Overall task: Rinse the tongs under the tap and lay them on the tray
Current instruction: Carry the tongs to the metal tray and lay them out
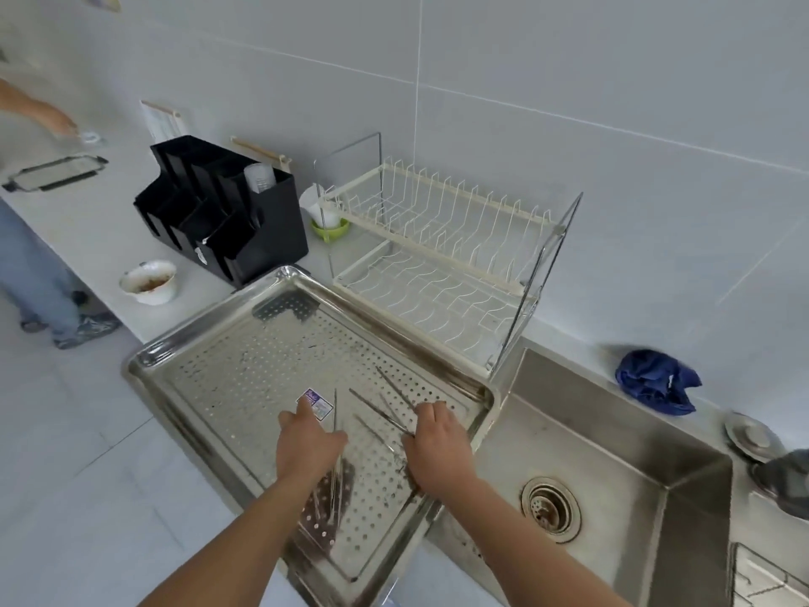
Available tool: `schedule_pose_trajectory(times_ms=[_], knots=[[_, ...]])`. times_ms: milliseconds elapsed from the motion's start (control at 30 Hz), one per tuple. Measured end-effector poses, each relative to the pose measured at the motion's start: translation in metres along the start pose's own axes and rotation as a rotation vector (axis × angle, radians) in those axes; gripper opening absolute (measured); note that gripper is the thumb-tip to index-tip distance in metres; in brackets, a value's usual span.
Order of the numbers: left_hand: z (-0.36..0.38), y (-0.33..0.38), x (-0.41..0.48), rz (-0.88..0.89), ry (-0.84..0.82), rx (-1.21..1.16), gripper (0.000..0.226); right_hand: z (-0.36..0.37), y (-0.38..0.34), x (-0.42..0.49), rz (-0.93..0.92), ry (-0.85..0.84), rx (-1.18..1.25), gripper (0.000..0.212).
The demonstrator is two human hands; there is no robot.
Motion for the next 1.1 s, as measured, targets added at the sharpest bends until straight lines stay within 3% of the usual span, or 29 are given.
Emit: schedule_pose_trajectory(times_ms=[267,467,667,1100], knots=[[0.008,0.003,0.028,0.054,-0.022,0.253,0.083,0.039,0.003,0.029,0.04,-0.185,-0.155,0.031],[0.009,-0.003,0.04,0.131,-0.06,0.309,0.088,0.042,0.0,0.03,0.143,-0.23,-0.097,0.035],[0.005,0.003,0.041,0.252,-0.044,0.308,0.091,0.023,-0.01,0.028,0.172,-0.129,-0.093,0.04],[0.018,0.108,-0.015,0.784,-0.047,0.415,0.077,-0.038,0.009,-0.021,0.303,0.1,-0.124,0.041]])
Point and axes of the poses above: each hand's wrist, its own x-axis towards the middle knuckle, its own z-axis out of the palm, y = z × x, the point moved 10 cm from there along x, towards the middle knuckle, and after that the axes turned 2 degrees about -z, right-handed, at the moved point
